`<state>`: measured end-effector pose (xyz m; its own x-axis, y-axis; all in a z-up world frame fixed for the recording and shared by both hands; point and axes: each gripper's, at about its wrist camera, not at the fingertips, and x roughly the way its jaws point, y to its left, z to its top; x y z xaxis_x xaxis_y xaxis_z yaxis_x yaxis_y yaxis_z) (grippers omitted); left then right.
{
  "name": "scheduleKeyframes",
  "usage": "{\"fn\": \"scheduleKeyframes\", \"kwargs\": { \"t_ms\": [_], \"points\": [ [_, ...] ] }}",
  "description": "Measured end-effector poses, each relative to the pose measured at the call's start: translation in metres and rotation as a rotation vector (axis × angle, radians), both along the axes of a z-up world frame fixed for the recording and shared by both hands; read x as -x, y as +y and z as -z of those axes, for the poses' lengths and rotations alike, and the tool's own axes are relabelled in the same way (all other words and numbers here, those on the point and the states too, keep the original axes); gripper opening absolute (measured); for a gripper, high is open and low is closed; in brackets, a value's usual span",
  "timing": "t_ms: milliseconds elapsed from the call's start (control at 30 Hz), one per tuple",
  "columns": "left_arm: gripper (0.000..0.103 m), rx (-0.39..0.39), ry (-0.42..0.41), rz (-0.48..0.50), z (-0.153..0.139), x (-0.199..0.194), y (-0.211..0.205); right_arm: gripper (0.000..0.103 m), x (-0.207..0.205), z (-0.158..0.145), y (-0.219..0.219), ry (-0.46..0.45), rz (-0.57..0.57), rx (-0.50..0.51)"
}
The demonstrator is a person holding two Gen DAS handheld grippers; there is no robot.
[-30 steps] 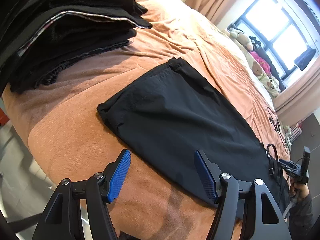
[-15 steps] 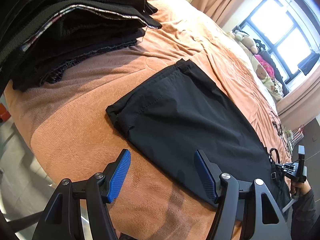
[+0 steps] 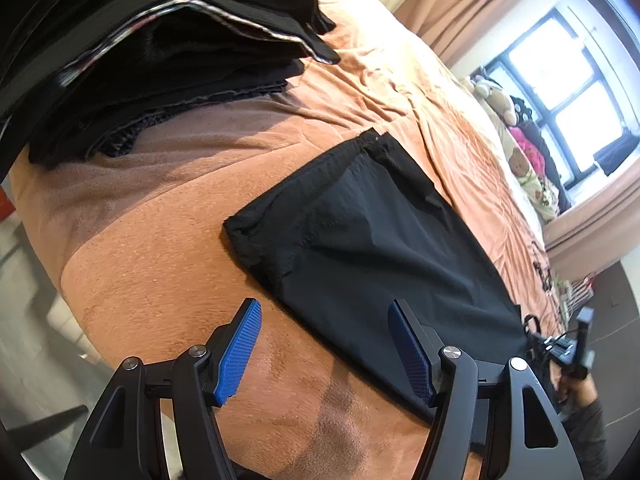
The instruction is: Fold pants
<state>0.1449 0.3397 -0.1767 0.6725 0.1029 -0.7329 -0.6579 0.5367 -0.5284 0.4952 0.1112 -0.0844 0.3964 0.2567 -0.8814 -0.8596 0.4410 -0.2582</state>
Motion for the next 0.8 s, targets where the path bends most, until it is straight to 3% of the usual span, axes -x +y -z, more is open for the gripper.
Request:
{"fn": "scheduleKeyframes", "kwargs": {
  "t_ms": [233,367,500,800],
  "points": [
    [0.058,0.025,-0.035,-0.021,-0.002,0.004,0.010,0.000,0.003,0.006,0.000,-0.007,0.036,-0.025],
    [0.051,0.018,-0.001,-0.024,0.005,-0.006,0.019,0.000,0.001,-0.002,-0.006,-0.008,0.050,-0.031],
    [0.022,-0.016,0.051,-0.049,0.005,-0.011,0.023,0.000,0.003,-0.002,-0.006,-0.008,0.054,-0.024],
    [0.023,-0.079,0.067,-0.006,-0.007,-0.016,0.020,0.000,0.001,-0.003,-0.006,-0.002,0.048,-0.018]
  ]
}}
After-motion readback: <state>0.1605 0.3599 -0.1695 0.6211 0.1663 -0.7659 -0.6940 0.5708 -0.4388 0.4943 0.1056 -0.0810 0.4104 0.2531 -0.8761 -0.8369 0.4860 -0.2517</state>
